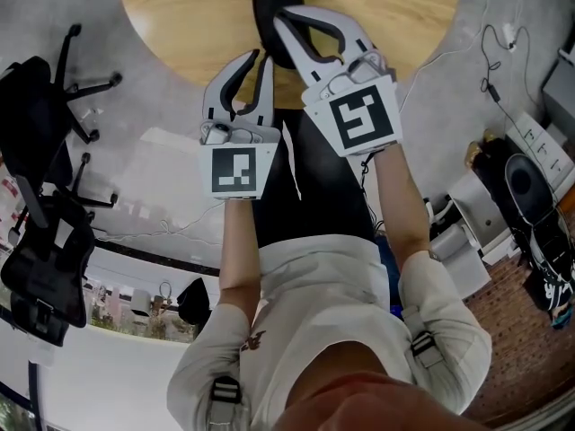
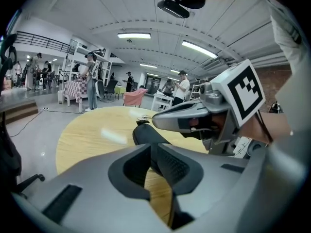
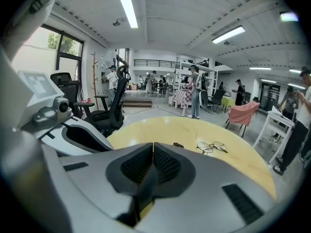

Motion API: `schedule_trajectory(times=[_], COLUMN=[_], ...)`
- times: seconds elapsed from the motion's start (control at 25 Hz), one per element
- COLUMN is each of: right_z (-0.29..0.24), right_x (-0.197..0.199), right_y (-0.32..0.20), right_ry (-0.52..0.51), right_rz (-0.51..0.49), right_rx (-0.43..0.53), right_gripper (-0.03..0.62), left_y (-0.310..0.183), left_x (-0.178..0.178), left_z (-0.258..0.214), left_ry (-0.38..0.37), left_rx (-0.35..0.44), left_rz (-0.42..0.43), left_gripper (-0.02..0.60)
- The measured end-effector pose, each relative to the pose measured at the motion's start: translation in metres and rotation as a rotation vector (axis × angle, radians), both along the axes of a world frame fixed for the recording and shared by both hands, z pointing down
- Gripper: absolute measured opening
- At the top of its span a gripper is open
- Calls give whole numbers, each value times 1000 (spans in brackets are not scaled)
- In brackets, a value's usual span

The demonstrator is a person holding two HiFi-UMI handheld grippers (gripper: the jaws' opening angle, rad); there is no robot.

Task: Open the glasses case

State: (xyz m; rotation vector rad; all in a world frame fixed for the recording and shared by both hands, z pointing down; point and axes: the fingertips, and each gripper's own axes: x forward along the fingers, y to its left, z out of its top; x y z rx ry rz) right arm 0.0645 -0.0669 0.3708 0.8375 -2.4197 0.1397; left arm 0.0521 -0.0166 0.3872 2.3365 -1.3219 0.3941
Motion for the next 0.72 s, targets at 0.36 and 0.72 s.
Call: schedule_trajectory(times=[0.36,0.72], right_z=[7,28], right_x=[-3,-3], right_y=[-4,-9], right_ry=[-11,17], right_rz=[4,8], right_rx=[-8,-34], right_gripper=[23,23], left_y=[7,11], left_x=[6,6], left_z=[13,22], left_ry=[-17,-16], left_rx=[-33,-58], left_rz=[48,46], left_gripper=[117,154])
